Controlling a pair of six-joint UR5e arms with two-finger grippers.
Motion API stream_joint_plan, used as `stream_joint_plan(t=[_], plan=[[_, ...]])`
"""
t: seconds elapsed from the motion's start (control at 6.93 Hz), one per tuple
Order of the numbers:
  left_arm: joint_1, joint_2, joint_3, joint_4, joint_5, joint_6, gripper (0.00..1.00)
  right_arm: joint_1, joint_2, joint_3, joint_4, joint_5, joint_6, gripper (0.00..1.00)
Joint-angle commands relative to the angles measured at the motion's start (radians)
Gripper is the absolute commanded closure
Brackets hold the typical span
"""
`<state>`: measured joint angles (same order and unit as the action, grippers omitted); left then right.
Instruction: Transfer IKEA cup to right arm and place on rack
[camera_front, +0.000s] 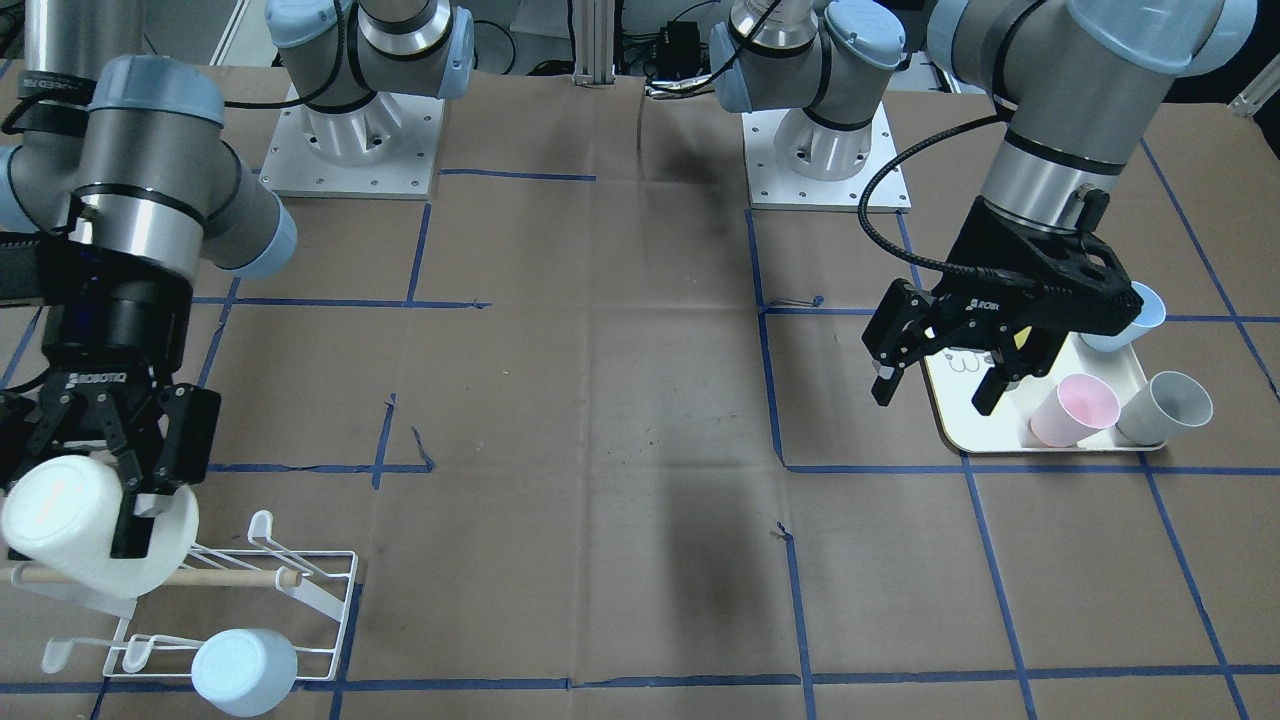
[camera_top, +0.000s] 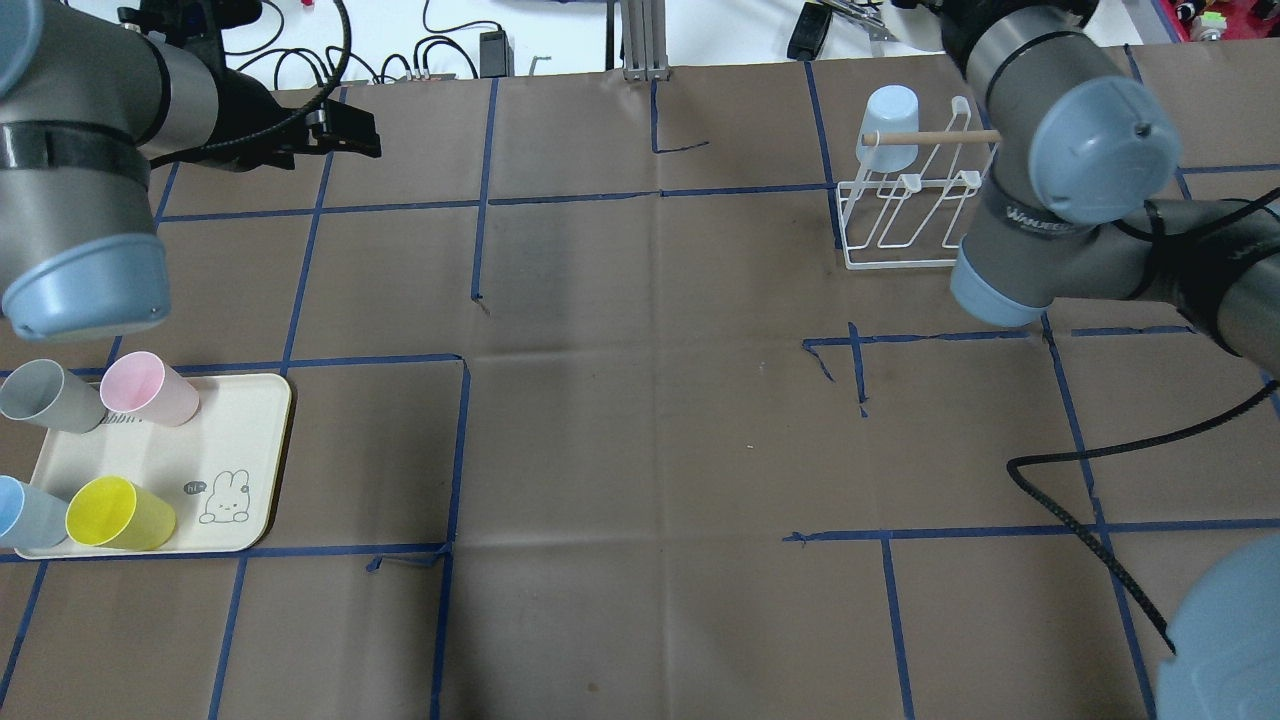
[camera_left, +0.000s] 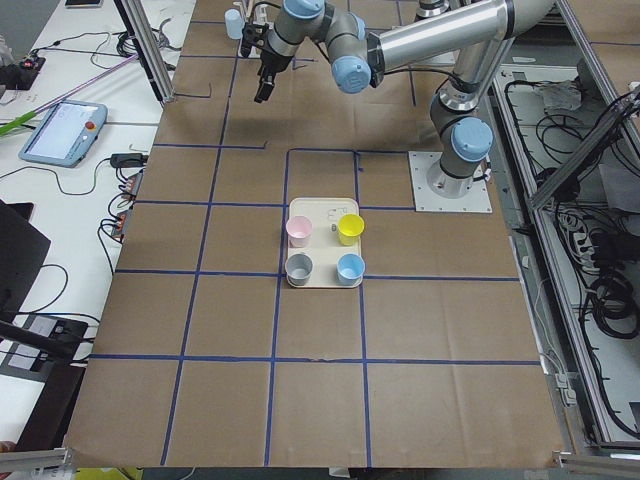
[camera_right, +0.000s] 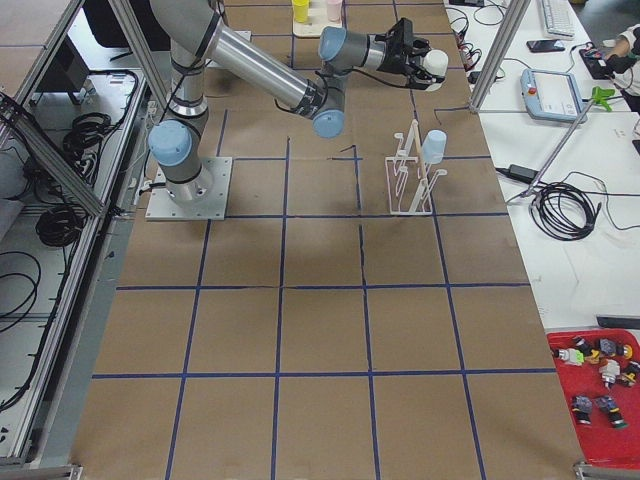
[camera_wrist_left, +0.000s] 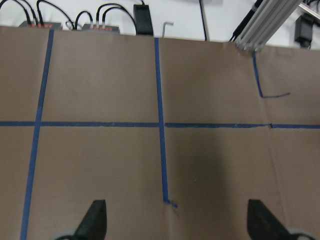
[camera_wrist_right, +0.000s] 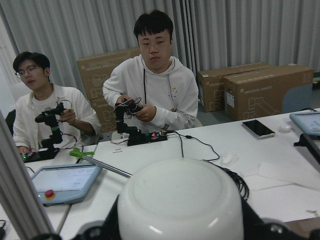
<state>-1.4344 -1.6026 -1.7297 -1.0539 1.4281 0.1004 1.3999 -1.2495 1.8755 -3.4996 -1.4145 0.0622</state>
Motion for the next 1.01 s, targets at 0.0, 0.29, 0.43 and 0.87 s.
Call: stream_joint_plan(t=[0.0,0.29,0.43,0.87], plan=[[-0.052,0.006,0.180,-0.420,0.099,-0.066,0.00,-0.120,0.033,-0.013,0.069,0.041,-0.187,0.59],[-0.106,0.020,0.187,-0.495,0.141,-0.117,0.00,-0.144,0.161,-0.103,0.068,0.151,-0.255,0.60],[-0.109,0.023,0.173,-0.482,0.159,-0.117,0.00,-0.148,0.206,-0.114,0.067,0.157,-0.271,0.63],[-0.107,0.047,0.160,-0.421,0.160,-0.122,0.00,-0.177,0.281,-0.171,0.065,0.229,-0.291,0.64]])
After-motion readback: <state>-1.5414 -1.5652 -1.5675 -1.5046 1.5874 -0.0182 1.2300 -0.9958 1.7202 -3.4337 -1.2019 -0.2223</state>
